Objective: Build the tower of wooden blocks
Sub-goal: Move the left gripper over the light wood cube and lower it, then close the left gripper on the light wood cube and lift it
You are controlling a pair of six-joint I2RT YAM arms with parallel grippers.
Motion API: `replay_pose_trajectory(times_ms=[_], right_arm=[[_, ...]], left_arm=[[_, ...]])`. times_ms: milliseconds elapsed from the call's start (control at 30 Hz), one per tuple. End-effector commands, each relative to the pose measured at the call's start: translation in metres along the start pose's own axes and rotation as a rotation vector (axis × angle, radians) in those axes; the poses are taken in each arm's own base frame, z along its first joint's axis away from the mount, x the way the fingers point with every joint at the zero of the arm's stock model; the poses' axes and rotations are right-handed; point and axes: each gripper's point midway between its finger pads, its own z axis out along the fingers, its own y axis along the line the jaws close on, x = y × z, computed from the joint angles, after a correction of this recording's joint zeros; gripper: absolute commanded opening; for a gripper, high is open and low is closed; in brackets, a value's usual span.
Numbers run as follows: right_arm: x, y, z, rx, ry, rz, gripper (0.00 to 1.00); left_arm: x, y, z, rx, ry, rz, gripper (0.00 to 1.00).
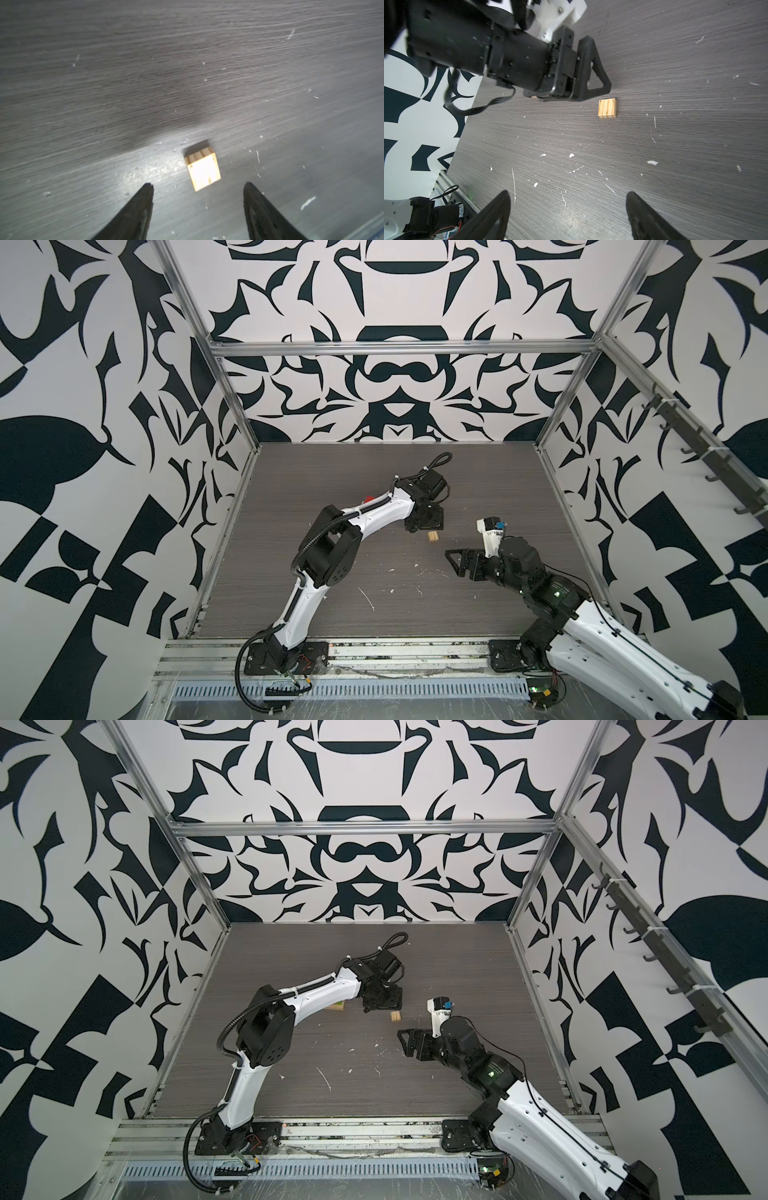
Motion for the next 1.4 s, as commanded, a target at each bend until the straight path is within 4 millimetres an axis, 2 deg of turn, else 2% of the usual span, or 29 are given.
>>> replay_pose_trajectory(times_ms=[0,233,700,1000,1233,1367], right_arm=[[-0.008,0.005,-0.004,-0.007,-0.028,-0.027,0.91],[-0.006,0.004,-0.001,-0.008,-0.022,-0.022,0.91],[-0.003,0.002,-0.001,-0.006,-0.019,-0.015,0.91],[-0.003,0.003,0.001,-0.010,-0.018,-0.011,0.91],[-0.004,0.003,0.001,-0.010,-0.019,-0.009,0.91],[-0.004,0.003,0.002,-0.014,-0.021,-0.006,0.91]], left_arm=[[-0.003,-0.003,0.005,-0.020,-0.011,-0.031,0.71],[0.005,-0.009,0.018,-0.064,-0.011,-0.010,0.71],[0.018,0.001,0.041,-0.206,0.011,0.026,0.69],[0.021,0.014,0.044,-0.266,0.015,0.045,0.59],[0.028,0.023,0.036,-0.303,0.029,0.101,0.50],[0.031,0.025,0.030,-0.300,0.034,0.121,0.48]])
